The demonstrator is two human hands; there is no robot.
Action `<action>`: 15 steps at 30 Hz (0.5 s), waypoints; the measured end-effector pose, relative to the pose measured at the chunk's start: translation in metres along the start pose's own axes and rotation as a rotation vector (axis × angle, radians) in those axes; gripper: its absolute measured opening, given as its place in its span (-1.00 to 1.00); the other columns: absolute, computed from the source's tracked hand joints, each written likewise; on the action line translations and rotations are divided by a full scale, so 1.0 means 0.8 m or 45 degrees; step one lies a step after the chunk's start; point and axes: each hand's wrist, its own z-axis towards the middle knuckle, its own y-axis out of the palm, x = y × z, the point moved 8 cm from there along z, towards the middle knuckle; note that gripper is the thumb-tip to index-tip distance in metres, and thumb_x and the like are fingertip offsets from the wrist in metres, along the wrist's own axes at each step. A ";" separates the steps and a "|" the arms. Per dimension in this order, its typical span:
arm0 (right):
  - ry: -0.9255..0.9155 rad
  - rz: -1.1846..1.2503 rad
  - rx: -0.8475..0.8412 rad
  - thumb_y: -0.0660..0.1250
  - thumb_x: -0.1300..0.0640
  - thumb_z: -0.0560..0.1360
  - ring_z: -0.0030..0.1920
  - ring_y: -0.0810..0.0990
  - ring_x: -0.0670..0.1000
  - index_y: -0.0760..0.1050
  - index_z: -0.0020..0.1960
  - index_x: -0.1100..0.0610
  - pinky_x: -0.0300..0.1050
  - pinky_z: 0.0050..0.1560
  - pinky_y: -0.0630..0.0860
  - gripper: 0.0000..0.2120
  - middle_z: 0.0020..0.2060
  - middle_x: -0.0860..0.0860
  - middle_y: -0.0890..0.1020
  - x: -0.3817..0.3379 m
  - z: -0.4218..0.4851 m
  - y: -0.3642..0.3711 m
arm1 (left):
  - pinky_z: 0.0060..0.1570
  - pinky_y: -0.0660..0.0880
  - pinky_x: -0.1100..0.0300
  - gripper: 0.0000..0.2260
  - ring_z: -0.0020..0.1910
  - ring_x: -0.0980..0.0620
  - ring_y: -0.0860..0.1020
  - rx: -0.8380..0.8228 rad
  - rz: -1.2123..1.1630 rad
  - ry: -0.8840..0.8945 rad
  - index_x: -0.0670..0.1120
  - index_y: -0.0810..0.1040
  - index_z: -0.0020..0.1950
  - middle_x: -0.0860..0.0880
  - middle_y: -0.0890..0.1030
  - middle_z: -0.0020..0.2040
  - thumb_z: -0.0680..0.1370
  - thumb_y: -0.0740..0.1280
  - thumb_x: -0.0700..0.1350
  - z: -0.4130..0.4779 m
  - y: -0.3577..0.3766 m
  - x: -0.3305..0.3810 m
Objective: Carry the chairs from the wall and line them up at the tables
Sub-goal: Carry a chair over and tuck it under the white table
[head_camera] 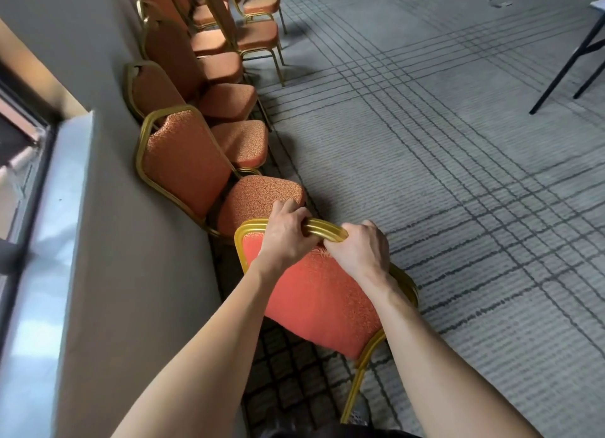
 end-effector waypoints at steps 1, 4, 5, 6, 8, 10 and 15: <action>-0.015 0.005 -0.005 0.43 -0.13 0.45 -0.30 0.41 0.04 0.54 -0.30 0.01 -0.10 -0.26 0.27 -0.73 -0.38 -0.03 0.41 -0.001 0.002 0.001 | 0.00 0.39 0.00 -0.83 -0.03 -0.08 0.32 -0.003 0.000 -0.011 -0.13 0.60 -0.11 -0.05 0.43 -0.08 0.41 0.47 -0.07 0.002 0.003 -0.006; -0.087 -0.021 0.071 0.47 -0.07 0.42 -0.32 0.44 0.06 0.49 -0.33 0.03 -0.11 -0.28 0.25 -0.72 -0.41 -0.01 0.49 -0.005 -0.002 0.004 | 0.03 0.39 -0.02 -0.86 0.01 -0.09 0.30 -0.047 0.019 -0.001 -0.12 0.57 -0.14 -0.08 0.42 -0.01 0.43 0.46 -0.09 0.003 0.010 -0.021; -0.098 -0.036 0.101 0.49 -0.05 0.40 -0.32 0.45 0.06 0.48 -0.35 0.04 -0.12 -0.29 0.24 -0.72 -0.42 -0.01 0.51 -0.006 -0.004 0.003 | 0.03 0.39 -0.01 -0.85 0.01 -0.09 0.30 -0.052 0.031 0.008 -0.12 0.58 -0.13 -0.08 0.42 0.00 0.44 0.44 -0.05 0.004 0.010 -0.024; -0.105 -0.051 0.135 0.50 -0.04 0.39 -0.33 0.44 0.05 0.47 -0.36 0.04 -0.13 -0.30 0.23 -0.72 -0.43 -0.02 0.52 -0.006 -0.004 0.002 | 0.02 0.40 -0.01 -0.81 0.01 -0.10 0.32 -0.051 0.051 0.024 -0.11 0.58 -0.12 -0.07 0.44 0.00 0.45 0.39 0.02 0.005 0.010 -0.025; -0.115 -0.062 0.176 0.48 -0.06 0.39 -0.31 0.46 0.03 0.43 -0.36 0.01 -0.13 -0.30 0.22 -0.71 -0.43 -0.04 0.52 -0.003 -0.005 0.004 | 0.01 0.42 -0.01 -0.68 -0.04 -0.09 0.40 -0.061 0.124 0.079 -0.06 0.57 -0.12 -0.02 0.47 -0.07 0.45 0.22 0.17 0.005 0.011 -0.026; -0.103 -0.080 0.243 0.46 -0.11 0.39 -0.25 0.50 0.01 0.46 -0.28 0.01 -0.13 -0.28 0.26 -0.73 -0.34 -0.05 0.54 0.000 -0.004 0.007 | 0.09 0.42 -0.04 -0.65 -0.13 -0.08 0.51 -0.113 0.196 0.167 0.00 0.48 -0.18 0.04 0.50 -0.20 0.45 0.11 0.25 0.015 0.011 -0.024; 0.171 -0.275 0.284 0.46 -0.07 0.40 -0.24 0.61 0.09 0.53 -0.18 0.06 -0.08 -0.29 0.41 -0.78 -0.26 0.02 0.63 0.009 0.002 0.021 | -0.12 0.55 0.03 -0.57 -0.15 -0.14 0.64 -0.353 0.236 0.234 0.05 0.55 0.07 0.02 0.65 -0.15 0.43 0.13 0.30 0.046 0.020 -0.026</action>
